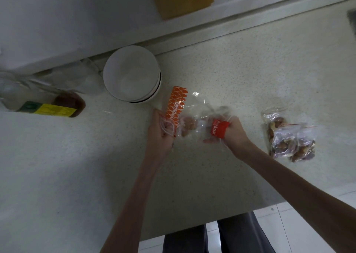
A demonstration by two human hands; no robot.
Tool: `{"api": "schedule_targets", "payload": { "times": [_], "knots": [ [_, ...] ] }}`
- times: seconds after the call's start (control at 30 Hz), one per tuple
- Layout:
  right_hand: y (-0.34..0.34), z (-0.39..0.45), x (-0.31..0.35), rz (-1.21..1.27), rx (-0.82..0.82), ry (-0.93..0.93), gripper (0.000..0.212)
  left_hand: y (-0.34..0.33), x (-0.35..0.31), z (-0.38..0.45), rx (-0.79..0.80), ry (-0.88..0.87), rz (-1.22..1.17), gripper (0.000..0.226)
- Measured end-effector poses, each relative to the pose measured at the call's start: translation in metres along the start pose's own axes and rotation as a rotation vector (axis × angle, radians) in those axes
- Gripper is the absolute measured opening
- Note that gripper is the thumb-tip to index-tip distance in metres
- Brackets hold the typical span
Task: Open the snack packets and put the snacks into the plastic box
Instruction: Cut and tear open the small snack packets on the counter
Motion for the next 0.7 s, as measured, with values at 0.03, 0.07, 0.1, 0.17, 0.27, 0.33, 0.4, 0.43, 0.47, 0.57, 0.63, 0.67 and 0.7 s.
{"api": "schedule_targets", "payload": {
  "times": [0.03, 0.07, 0.1, 0.17, 0.27, 0.33, 0.4, 0.43, 0.47, 0.57, 0.63, 0.67, 0.7],
  "knots": [
    [0.002, -0.001, 0.001, -0.013, -0.015, -0.003, 0.015, 0.000, 0.000, -0.001, -0.009, 0.012, -0.003, 0.014],
    [0.004, -0.002, 0.003, -0.034, -0.028, -0.002, 0.013, 0.000, 0.000, -0.003, -0.021, 0.012, 0.002, 0.015],
    [0.006, -0.002, 0.005, -0.054, -0.039, 0.000, 0.016, 0.001, 0.000, -0.004, -0.036, 0.009, 0.006, 0.016],
    [0.009, -0.004, 0.011, -0.076, -0.038, 0.018, 0.019, 0.001, -0.001, -0.007, -0.066, 0.014, 0.013, 0.018],
    [0.018, -0.009, 0.020, -0.084, -0.020, 0.033, 0.022, 0.001, -0.001, -0.006, -0.086, 0.013, 0.053, 0.018],
    [0.028, -0.011, 0.020, -0.082, -0.080, 0.025, 0.027, 0.000, -0.003, -0.004, -0.091, -0.009, 0.089, 0.021],
    [0.041, -0.014, 0.017, -0.136, -0.183, 0.017, 0.036, 0.000, -0.004, -0.003, -0.104, -0.022, 0.119, 0.020],
    [0.048, -0.016, 0.016, -0.183, -0.216, 0.021, 0.035, -0.001, -0.004, -0.002, -0.117, -0.020, 0.136, 0.018],
    [0.056, -0.018, 0.015, -0.208, -0.240, 0.024, 0.033, -0.002, -0.004, -0.003, -0.129, -0.011, 0.150, 0.015],
    [0.080, -0.031, 0.012, -0.148, -0.262, 0.021, 0.026, -0.003, -0.003, -0.003, -0.155, 0.025, 0.162, 0.012],
    [0.095, -0.043, 0.011, -0.121, -0.262, 0.018, 0.026, -0.003, -0.007, -0.003, -0.165, -0.059, 0.230, 0.009],
    [0.102, -0.048, 0.010, -0.115, -0.279, 0.015, 0.027, -0.003, -0.011, -0.004, -0.165, -0.131, 0.300, 0.007],
    [0.108, -0.054, 0.010, -0.114, -0.307, 0.012, 0.027, -0.004, -0.014, -0.007, -0.168, -0.203, 0.372, 0.004]
  ]
}}
Point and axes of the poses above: each hand's wrist, its own z-axis towards the middle knuckle, its own y-axis out of the back of the hand, x = y × z, the point moved 1 cm from there along z, towards the middle knuckle, and after that the axes turned 5 degrees about -y, right-handed, at the moved point
